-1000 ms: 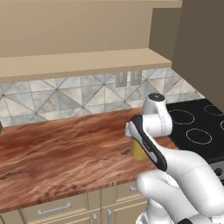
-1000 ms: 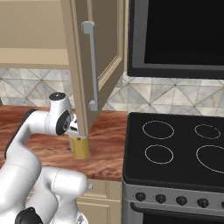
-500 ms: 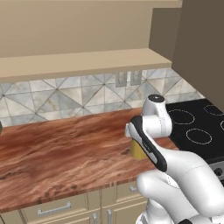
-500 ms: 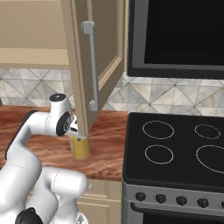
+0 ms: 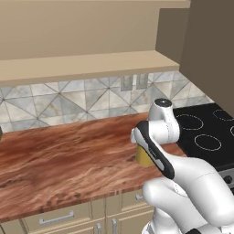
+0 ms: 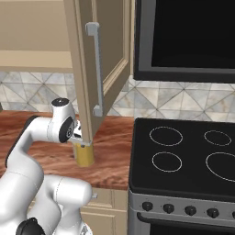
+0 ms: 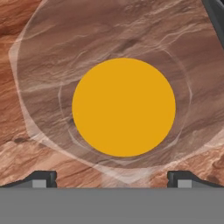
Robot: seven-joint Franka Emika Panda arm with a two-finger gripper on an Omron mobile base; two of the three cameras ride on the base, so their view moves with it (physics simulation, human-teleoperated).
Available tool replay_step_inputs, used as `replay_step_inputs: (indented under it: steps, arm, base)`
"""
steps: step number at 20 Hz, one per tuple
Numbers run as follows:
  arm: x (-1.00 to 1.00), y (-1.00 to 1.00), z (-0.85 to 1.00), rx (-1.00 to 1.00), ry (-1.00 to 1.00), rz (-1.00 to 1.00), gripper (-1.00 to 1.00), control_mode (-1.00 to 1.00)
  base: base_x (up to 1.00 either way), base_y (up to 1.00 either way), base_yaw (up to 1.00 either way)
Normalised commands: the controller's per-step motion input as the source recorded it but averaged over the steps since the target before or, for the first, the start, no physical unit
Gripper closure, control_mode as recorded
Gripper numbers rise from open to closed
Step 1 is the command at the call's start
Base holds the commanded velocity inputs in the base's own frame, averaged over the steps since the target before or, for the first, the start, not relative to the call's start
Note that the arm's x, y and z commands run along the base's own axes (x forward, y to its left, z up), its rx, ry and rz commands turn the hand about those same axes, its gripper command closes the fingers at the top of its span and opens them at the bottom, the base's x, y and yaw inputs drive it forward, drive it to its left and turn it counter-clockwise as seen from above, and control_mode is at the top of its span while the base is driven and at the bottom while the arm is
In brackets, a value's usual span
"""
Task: There is a tray on the dining counter. Grab the cup, mug, and pitcher and place them on the tray. The pitcher may be placed next to the tray if it cannot fit the tray.
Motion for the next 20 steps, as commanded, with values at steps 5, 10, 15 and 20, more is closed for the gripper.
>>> replay_step_inputs:
  steps: [5, 10, 15, 20]
  arm:
    - [0.00, 0.00, 0.00, 0.00, 0.00, 0.00, -1.00, -1.00]
    - [0.00, 0.00, 0.00, 0.00, 0.00, 0.00, -1.00, -1.00]
    - [0.00, 0.00, 0.00, 0.00, 0.00, 0.00, 1.00, -1.00]
    - [0.00, 0.00, 0.00, 0.00, 0.00, 0.00, 1.00, -1.00]
  base:
    - [0.00, 0.00, 0.00]
    - [0.00, 0.00, 0.00]
    - [0.00, 0.00, 0.00]
    - [0.00, 0.00, 0.00]
